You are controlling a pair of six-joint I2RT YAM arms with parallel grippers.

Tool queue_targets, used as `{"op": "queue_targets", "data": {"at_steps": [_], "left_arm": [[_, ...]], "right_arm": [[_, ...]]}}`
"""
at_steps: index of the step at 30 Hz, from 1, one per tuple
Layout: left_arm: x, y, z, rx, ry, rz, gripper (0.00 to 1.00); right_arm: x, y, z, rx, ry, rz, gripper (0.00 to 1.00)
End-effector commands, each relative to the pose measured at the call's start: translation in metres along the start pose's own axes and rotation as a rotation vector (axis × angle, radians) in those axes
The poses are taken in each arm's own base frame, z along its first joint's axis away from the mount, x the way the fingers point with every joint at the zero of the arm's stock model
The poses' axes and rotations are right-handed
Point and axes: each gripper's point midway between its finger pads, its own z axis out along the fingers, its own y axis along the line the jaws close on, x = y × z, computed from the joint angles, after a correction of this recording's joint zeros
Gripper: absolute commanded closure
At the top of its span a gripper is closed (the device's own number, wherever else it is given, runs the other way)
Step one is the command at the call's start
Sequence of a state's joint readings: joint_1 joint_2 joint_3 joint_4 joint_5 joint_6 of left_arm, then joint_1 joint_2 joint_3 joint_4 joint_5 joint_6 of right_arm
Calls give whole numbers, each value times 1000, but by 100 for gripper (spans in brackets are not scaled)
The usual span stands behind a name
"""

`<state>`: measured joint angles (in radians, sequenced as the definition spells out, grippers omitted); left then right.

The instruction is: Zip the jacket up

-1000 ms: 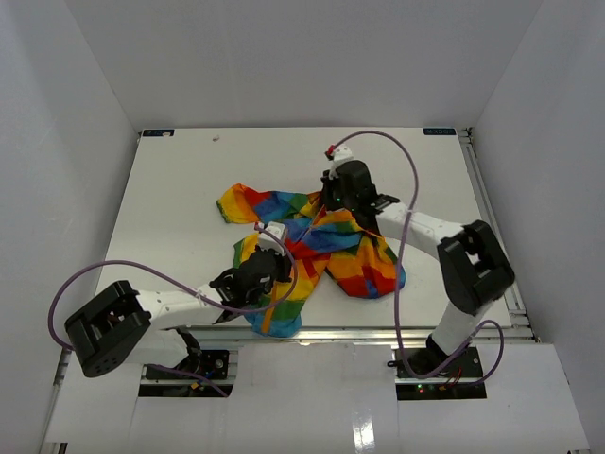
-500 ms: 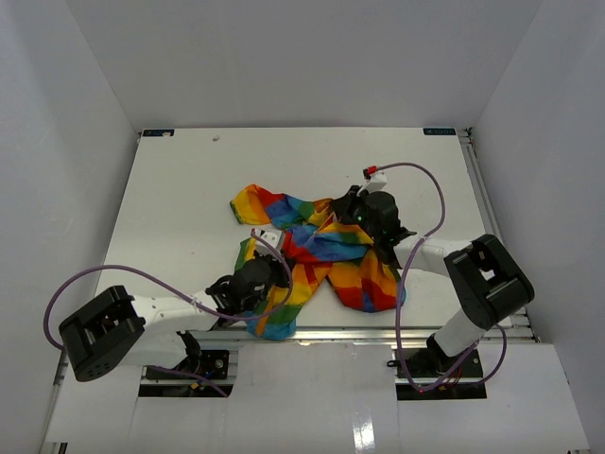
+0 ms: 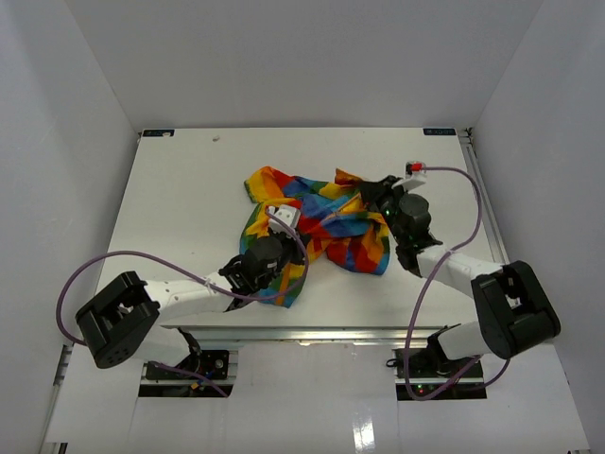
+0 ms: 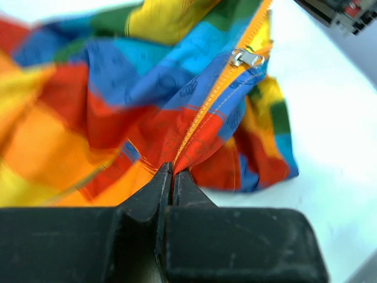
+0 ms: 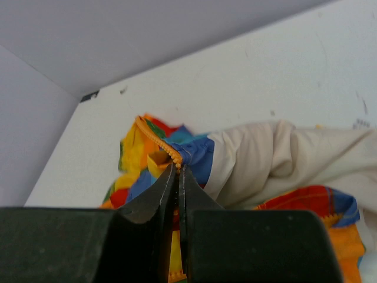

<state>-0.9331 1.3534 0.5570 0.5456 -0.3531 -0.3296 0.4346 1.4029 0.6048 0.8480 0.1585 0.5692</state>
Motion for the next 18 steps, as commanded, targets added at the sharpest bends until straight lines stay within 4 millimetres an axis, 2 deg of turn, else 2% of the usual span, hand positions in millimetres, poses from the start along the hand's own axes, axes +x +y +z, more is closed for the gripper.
{"op": "queue_targets", "data": {"at_steps": [1, 4, 5, 6, 8, 12, 18], "left_arm": [[66, 18, -32, -24, 157, 12, 100], [85, 29, -47, -59, 194, 11, 100], [85, 29, -47, -60, 194, 8, 100], [91, 33, -52, -69, 207, 7, 100], [101, 36, -60, -70, 224, 8, 100], [117, 38, -69, -64, 254, 14, 100], [124, 33, -74, -43, 261, 23, 100]], "right_arm": [[-5, -39, -36, 115, -178, 142, 92], [36, -49, -52, 140, -85, 161, 89], [38, -47, -52, 133, -79, 161, 89], [47, -49, -60, 126, -67, 173, 80], [52, -51, -66, 117, -56, 157, 64], [50, -39, -68, 60, -14, 60, 54], [26, -4, -53, -36, 61, -144, 41]]}}
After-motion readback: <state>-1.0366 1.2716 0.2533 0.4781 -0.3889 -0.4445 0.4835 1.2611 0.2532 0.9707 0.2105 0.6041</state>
